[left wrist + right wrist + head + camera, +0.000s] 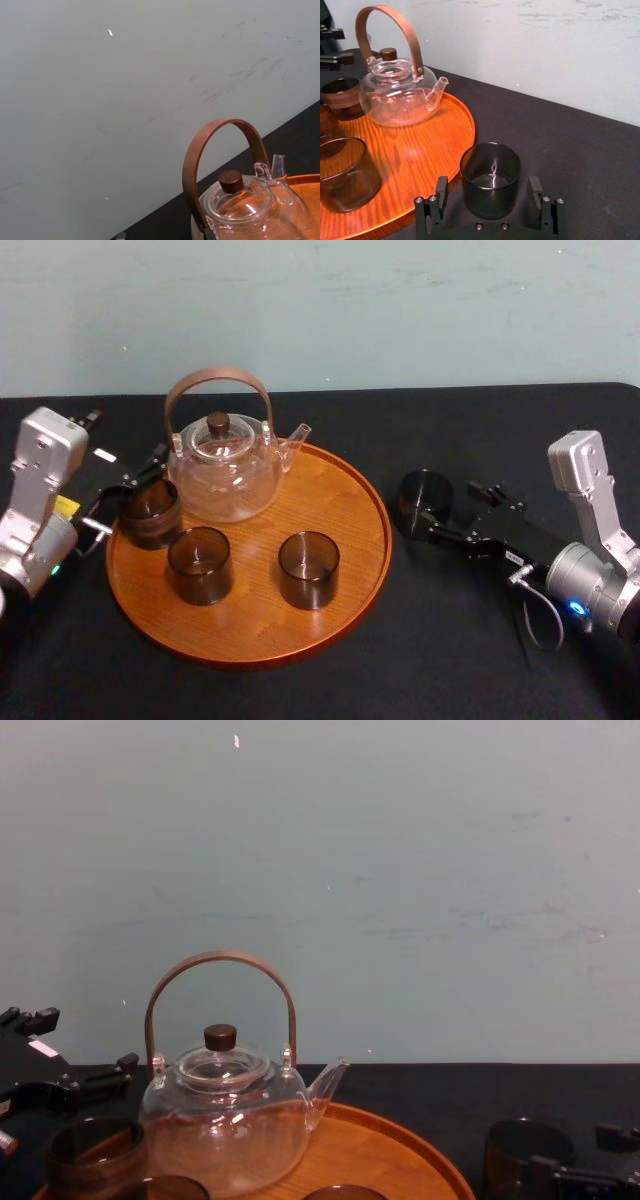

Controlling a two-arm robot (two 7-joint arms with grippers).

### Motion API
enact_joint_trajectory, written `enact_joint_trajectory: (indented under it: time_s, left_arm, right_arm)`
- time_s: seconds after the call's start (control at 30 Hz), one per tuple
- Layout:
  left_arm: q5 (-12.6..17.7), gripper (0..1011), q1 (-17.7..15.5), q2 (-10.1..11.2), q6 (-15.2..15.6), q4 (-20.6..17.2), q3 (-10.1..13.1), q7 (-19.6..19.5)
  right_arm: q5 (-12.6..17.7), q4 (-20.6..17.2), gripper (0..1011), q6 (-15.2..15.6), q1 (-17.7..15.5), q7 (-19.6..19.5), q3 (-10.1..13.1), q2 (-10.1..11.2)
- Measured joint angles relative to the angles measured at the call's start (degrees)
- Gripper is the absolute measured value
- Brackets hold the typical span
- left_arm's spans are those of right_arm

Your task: Pick up the glass from the table and place it on the tray.

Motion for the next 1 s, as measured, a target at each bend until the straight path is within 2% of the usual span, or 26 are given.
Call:
enact_joint_trajectory:
  time_s: [0.43, 1.0]
  left_arm:
    - [0.0, 1001, 0.0, 0.0, 0.0, 0.0, 0.0, 0.0]
    - [0.0, 1001, 0.0, 0.0, 0.0, 0.0, 0.0, 0.0]
  right_arm:
    - [-1.4, 1.7, 1002, 0.8, 2.1, -0.5, -0.5, -1.1]
    - [-3.5, 6.5, 1002, 6.0, 7.6, -0.7, -3.0, -3.4]
